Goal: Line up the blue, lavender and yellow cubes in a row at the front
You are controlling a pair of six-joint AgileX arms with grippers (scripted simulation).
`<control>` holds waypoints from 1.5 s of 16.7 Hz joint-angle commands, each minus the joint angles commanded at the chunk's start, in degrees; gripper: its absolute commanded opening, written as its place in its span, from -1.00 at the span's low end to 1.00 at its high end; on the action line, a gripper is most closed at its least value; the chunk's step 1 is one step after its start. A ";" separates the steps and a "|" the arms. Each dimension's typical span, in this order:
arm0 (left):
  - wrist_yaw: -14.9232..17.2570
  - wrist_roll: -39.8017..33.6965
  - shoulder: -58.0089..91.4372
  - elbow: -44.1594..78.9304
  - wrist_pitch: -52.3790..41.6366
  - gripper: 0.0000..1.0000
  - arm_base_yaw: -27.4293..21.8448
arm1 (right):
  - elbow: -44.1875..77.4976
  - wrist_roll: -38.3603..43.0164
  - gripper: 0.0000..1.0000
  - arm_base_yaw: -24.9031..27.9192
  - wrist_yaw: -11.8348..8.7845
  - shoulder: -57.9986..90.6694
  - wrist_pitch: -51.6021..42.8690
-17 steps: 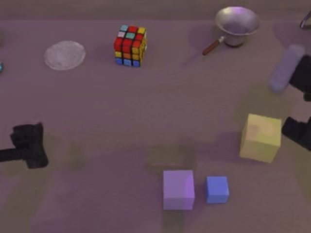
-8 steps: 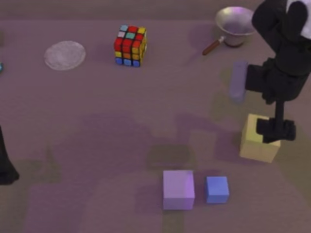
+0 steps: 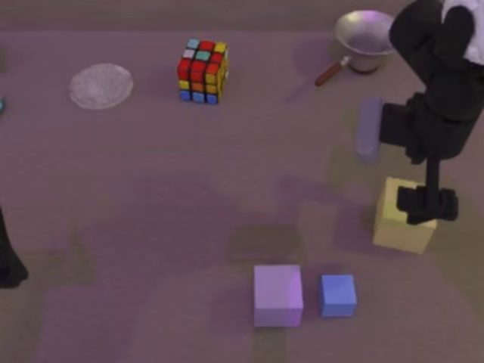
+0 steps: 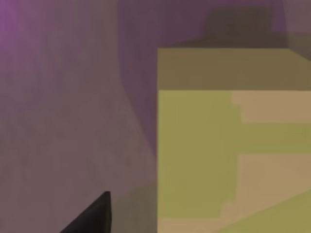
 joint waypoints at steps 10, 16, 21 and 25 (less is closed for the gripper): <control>0.00 0.00 0.00 0.00 0.00 1.00 0.00 | -10.67 0.26 1.00 0.29 0.04 6.63 17.43; 0.00 0.00 0.00 0.00 0.00 1.00 0.00 | -10.67 0.26 0.40 0.29 0.04 6.63 17.43; 0.00 0.00 0.00 0.00 0.00 1.00 0.00 | -10.67 0.26 -0.36 0.29 0.04 6.63 17.43; 0.00 0.00 0.00 0.00 0.00 1.00 0.00 | -10.67 0.26 -0.96 0.29 0.04 6.63 17.43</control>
